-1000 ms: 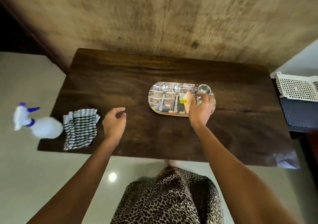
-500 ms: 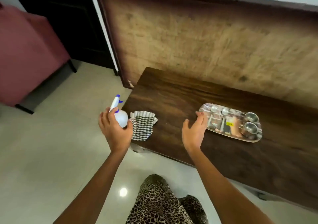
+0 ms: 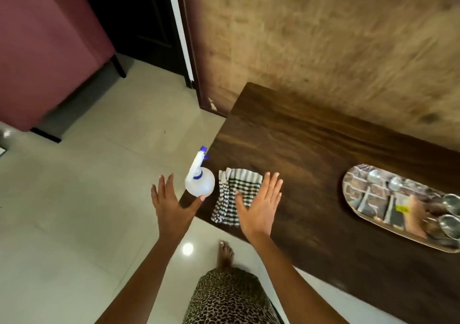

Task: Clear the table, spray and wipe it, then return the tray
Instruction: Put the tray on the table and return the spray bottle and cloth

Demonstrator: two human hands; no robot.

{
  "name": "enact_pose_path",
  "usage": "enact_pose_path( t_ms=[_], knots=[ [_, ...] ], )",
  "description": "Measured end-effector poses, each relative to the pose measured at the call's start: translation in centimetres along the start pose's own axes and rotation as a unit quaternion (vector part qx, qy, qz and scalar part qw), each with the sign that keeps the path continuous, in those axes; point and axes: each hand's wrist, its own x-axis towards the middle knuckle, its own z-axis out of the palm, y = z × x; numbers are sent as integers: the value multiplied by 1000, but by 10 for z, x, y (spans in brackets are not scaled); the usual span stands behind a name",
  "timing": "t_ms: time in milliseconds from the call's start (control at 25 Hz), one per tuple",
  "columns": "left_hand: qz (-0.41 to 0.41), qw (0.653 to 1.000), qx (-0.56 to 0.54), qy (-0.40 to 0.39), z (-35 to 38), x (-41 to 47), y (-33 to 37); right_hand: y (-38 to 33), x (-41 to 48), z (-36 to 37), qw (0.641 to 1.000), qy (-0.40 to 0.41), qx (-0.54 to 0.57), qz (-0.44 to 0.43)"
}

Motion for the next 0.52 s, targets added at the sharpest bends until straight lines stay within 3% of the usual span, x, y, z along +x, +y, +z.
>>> enact_pose_path(
  t_ms=[200, 320, 520],
  knots=[
    [44, 996, 15, -82, 53, 58, -44, 22, 31, 89, 988, -110, -107, 27],
    [36, 993, -35, -108, 72, 81, -49, 41, 47, 127, 970, -168, -163, 64],
    [-28, 991, -63, -119, 90, 93, -61, 47, 46, 166, 968, -130, -201, 78]
  ],
)
